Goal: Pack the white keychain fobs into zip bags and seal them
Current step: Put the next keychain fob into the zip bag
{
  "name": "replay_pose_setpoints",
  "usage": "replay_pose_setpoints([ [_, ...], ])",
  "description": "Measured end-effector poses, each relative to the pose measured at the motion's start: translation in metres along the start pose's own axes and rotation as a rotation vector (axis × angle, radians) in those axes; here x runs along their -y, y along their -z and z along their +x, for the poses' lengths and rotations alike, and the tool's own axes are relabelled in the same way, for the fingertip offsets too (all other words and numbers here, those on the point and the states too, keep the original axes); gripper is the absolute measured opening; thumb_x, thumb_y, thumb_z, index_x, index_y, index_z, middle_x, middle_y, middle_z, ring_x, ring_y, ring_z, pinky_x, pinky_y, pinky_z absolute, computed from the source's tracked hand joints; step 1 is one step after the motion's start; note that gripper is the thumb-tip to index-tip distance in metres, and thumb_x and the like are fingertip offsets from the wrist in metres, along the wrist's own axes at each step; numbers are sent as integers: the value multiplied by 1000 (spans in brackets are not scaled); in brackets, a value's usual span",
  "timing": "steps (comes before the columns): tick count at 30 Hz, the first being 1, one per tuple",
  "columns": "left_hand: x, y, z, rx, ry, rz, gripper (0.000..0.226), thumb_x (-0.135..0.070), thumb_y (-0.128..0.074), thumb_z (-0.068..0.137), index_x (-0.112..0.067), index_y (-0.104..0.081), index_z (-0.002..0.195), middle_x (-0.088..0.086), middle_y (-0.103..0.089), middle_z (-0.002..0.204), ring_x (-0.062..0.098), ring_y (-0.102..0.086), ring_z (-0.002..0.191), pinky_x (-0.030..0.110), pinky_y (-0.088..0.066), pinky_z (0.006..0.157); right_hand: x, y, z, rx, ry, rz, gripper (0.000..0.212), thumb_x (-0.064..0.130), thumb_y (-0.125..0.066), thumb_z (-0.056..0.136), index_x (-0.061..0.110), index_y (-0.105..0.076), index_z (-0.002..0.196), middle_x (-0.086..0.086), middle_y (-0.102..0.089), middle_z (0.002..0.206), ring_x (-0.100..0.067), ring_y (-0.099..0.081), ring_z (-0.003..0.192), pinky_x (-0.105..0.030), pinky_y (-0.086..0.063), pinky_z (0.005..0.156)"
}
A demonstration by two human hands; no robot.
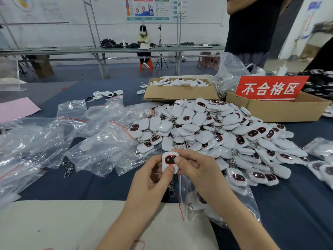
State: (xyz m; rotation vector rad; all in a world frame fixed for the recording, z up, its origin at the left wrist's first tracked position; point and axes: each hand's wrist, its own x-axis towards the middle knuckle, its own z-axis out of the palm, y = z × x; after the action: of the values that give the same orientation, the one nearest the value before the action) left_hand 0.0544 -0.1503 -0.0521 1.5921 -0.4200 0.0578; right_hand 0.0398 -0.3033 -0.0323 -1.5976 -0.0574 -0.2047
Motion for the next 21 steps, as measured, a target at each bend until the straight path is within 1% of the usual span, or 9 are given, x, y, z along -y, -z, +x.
replay_pose_setpoints([
  [2,0,0,1,-9,0,2,21,-34,-67,87,-37,-71,107,5,-73,88,25,-64,81,31,-51,73,2,1,-1,19,-2,15,24,11,-67,93,32,-73,104,5,-78,98,-13,-74,94,-20,-58,81],
  [4,0,1,1,-9,-7,-8,19,-31,-68,90,-38,-71,107,8,-71,87,20,-61,76,25,-49,71,3,2,-2,45,7,-17,31,8,-68,93,37,-72,103,8,-78,98,-9,-73,94,-16,-55,81],
  [7,2,3,2,8,4,-9,24,-17,-69,96,-38,-72,107,4,-74,89,33,-62,84,26,-51,74,6,2,-3,60,14,-51,35,6,-68,92,40,-71,102,11,-77,98,-5,-72,95,-13,-53,81],
  [10,3,4,2,24,17,-11,23,-14,-68,97,-34,-73,108,2,-75,90,35,-63,90,24,-52,74,6,2,-3,58,12,-42,36,5,-68,92,40,-72,101,10,-78,97,-6,-72,94,-14,-54,81],
  [13,2,3,2,31,21,-17,24,-14,-67,97,-34,-73,109,1,-76,92,28,-65,85,22,-52,74,5,2,-2,47,2,-40,33,6,-69,91,38,-72,101,9,-78,97,-9,-73,93,-16,-55,80],
  [15,0,3,2,31,18,-18,24,-14,-67,97,-34,-73,108,-2,-76,91,15,-64,80,19,-51,73,5,2,-2,45,4,-50,33,7,-69,92,38,-72,102,9,-78,97,-9,-72,93,-15,-54,80],
  [17,-1,3,2,28,18,-23,23,-13,-67,97,-31,-74,109,-5,-76,90,7,-64,81,16,-52,73,5,2,-2,44,6,-62,31,9,-69,92,38,-72,103,10,-77,95,-7,-72,92,-14,-54,79],
  [19,-1,2,2,2,20,-46,20,-13,-69,95,-26,-74,109,-4,-77,92,7,-68,83,15,-52,75,5,2,-2,37,5,-59,29,10,-70,92,36,-72,104,10,-77,94,-5,-72,90,-15,-54,78],
  [21,-2,2,3,-41,46,-112,18,-22,-72,90,-24,-74,108,0,-78,94,12,-70,88,17,-54,77,4,2,-1,28,4,-27,27,8,-70,91,31,-71,105,6,-76,96,-8,-72,90,-19,-56,80],
])
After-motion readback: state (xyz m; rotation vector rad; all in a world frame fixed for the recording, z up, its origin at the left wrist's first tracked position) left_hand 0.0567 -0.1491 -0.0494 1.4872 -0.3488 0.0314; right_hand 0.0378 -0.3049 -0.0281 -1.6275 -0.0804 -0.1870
